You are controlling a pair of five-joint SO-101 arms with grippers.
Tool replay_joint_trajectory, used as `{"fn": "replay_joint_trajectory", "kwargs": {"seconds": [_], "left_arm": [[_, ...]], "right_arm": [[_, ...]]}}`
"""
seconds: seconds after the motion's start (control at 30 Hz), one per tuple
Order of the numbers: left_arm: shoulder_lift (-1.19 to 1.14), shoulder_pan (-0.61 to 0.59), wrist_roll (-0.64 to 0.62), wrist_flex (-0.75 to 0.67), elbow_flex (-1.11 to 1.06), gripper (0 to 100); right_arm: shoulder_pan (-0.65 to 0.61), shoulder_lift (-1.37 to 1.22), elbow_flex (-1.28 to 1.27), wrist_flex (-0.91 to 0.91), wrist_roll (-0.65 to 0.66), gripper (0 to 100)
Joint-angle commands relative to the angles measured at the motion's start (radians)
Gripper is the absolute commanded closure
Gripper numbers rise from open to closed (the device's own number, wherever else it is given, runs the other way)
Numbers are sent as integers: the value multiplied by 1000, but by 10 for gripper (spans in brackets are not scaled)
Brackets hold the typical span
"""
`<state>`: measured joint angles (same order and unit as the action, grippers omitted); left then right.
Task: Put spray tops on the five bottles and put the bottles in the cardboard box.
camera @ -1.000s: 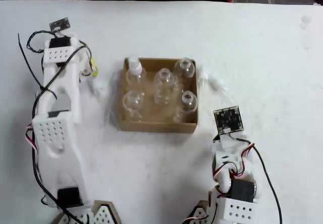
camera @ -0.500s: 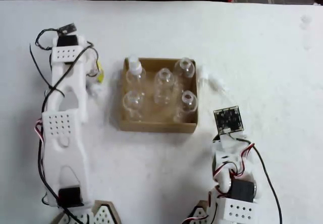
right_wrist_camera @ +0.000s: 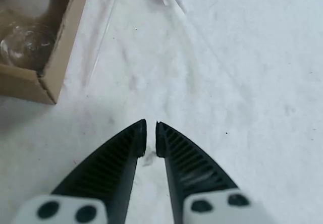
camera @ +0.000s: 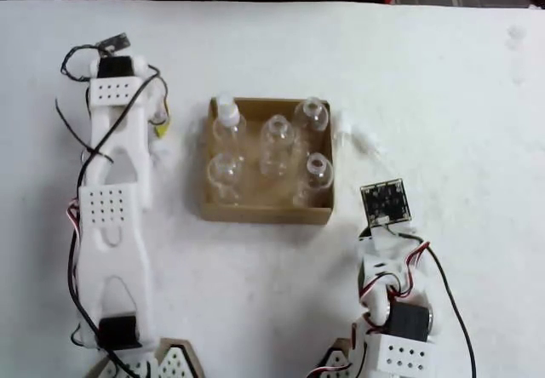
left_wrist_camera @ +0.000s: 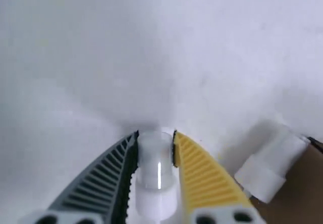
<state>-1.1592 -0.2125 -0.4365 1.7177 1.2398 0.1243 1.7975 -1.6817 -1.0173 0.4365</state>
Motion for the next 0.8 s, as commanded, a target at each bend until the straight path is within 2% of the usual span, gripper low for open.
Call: {"fn": "replay_joint_trajectory", "kwargs": {"seconds": [0.0,0.23,0.37,0.57,0.77], "left_arm": [[21,4,-11,69,167,977],[61,-27,14,74,186,977],[188,-22,91,74,46,978],[486,-19,95,69,-232,978],[750,-18,97,69,-419,978]], "right_arm": [[-5,2,-9,16,17,981],[-4,2,-9,16,17,981],[-4,2,-9,16,17,981],[-4,2,-9,16,17,981],[-4,2,-9,16,17,981]]}}
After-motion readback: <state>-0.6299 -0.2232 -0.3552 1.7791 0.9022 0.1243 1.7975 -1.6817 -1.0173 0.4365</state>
